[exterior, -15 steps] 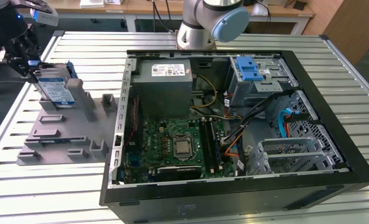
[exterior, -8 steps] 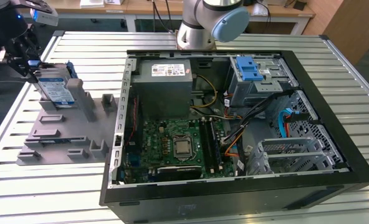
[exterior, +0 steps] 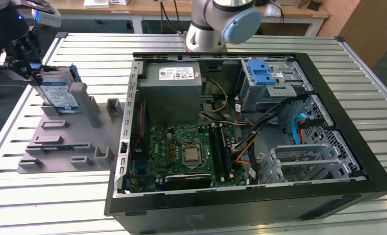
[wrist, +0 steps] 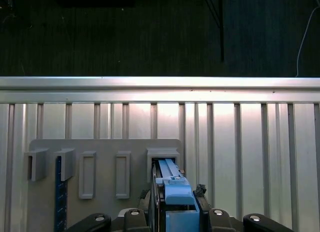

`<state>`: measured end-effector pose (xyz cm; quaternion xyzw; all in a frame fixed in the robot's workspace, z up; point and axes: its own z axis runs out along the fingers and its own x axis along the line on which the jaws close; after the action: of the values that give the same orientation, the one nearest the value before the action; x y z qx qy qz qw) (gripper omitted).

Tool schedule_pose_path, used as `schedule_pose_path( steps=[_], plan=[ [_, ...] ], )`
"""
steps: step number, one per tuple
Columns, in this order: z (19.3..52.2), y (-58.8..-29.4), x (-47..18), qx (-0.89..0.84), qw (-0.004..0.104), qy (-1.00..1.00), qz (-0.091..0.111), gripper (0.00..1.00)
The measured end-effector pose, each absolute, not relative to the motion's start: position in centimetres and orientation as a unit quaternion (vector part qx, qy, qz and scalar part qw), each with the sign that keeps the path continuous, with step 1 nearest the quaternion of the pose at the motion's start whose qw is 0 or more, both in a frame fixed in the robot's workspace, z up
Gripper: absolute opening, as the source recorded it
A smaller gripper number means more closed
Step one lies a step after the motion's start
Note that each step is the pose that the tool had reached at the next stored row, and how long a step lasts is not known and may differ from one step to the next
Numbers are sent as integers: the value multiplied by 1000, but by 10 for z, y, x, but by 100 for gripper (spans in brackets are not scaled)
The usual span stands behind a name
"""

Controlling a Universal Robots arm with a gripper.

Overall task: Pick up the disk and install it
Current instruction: 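Pick up the disk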

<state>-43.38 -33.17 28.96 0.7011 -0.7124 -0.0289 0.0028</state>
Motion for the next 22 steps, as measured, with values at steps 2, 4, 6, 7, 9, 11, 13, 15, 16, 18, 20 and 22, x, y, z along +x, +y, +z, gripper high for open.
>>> schedule_pose_path(
  steps=[2, 4, 6, 7, 9, 11, 13, 15, 16, 18, 20, 22],
  plan=[
    [290, -332, -434, 701, 3, -712, -29, 46],
    [290, -332, -434, 701, 3, -712, -29, 46],
    [290, -332, -434, 701, 3, -712, -29, 46],
    [290, -332, -434, 701, 3, -712, -29, 46],
    [289, -331, -434, 701, 3, -712, -29, 46],
    [289, -331, -434, 701, 3, -712, -29, 46],
    [289, -331, -434, 701, 3, -712, -29, 46],
    [289, -331, -434, 701, 3, -712, -29, 46],
    [289, -331, -434, 701, 3, -712, -29, 46],
    [289, -331, -434, 701, 3, -712, -29, 44],
    [289, -331, -434, 701, 3, -712, -29, 38],
    [289, -331, -434, 701, 3, -712, -29, 37]
  ],
)
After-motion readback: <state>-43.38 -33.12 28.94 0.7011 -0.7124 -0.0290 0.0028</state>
